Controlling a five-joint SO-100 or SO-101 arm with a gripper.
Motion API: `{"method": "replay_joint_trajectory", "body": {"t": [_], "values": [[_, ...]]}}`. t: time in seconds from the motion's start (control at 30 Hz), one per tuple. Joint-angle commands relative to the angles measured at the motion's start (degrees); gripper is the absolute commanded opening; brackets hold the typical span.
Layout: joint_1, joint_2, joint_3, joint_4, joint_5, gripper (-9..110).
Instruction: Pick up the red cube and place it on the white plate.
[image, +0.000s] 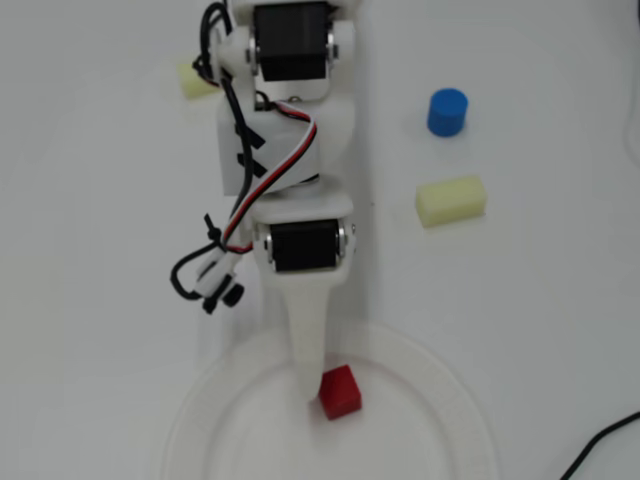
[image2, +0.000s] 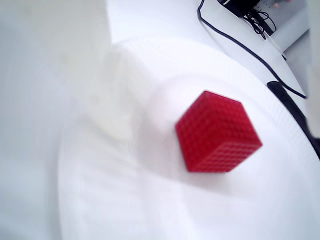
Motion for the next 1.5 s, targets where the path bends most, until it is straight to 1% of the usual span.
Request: {"method": "replay_joint_trajectory", "body": {"t": [0.0,0.17,0.27,0.43,0.6,0.77,0.87,1.07,1.17,1.33,1.4,1.47], "values": [[-0.1,5.4,-4.0,8.3,0.3,39],[0.1,16.6,-5.1,23.0,-0.1,41],[0.4,28.0,-0.4,30.7,1.1,43],[0.2,55.8,22.7,31.4,0.4,43],[0.5,83.8,46.5,28.1,0.7,43],[1.6,102.2,64.8,27.7,0.2,41],[1.2,108.9,74.2,27.7,-0.7,42],[1.2,117.5,88.2,27.1,2.2,43],[-0.1,122.8,92.6,29.0,3.2,42],[0.2,122.8,95.6,29.1,6.8,41],[0.1,122.8,97.2,29.5,6.5,38],[0.0,122.8,98.7,29.7,6.4,28]]}}
